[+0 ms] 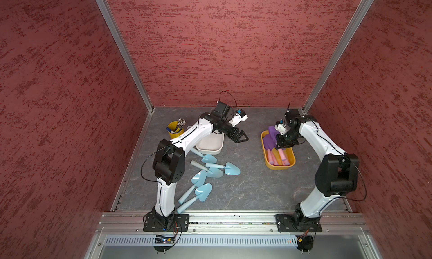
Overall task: Sort the small shovels by color and place them into the storage box
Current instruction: Place the shovel in the storage box.
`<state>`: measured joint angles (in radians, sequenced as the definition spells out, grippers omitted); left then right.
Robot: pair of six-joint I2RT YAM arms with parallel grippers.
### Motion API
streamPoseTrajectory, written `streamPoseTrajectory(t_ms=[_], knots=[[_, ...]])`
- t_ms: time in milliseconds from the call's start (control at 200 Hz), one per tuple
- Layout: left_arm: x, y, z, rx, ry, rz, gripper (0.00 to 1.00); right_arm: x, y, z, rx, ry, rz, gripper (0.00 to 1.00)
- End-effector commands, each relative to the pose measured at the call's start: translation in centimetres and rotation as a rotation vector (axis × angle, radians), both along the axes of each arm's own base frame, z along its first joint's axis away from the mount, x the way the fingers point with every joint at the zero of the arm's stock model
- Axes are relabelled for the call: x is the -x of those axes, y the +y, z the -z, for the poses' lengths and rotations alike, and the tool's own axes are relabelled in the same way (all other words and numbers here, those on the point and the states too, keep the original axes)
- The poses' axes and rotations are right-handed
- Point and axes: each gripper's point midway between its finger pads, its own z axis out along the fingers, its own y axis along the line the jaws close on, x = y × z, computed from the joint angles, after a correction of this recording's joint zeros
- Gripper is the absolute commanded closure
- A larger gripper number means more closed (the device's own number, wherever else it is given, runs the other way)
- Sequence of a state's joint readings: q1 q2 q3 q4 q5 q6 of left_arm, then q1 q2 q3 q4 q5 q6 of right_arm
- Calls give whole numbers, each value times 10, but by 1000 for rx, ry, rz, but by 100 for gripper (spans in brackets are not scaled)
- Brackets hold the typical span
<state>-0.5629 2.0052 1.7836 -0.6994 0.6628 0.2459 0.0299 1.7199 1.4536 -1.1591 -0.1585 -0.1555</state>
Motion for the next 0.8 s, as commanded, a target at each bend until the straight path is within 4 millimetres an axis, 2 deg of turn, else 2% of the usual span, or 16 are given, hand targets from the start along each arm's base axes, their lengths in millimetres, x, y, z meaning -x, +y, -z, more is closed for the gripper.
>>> streamPoseTrajectory(t_ms=[0, 316, 792], knots=[[-3, -7, -7, 11, -21, 1, 0, 2, -10, 8, 26, 44, 37, 100], [-2, -5, 0, -12, -17, -1, 0, 5, -32, 28, 89, 152, 106, 100], [-1, -3, 2, -24, -16, -2, 0, 1, -39, 41, 116, 248, 124, 100]])
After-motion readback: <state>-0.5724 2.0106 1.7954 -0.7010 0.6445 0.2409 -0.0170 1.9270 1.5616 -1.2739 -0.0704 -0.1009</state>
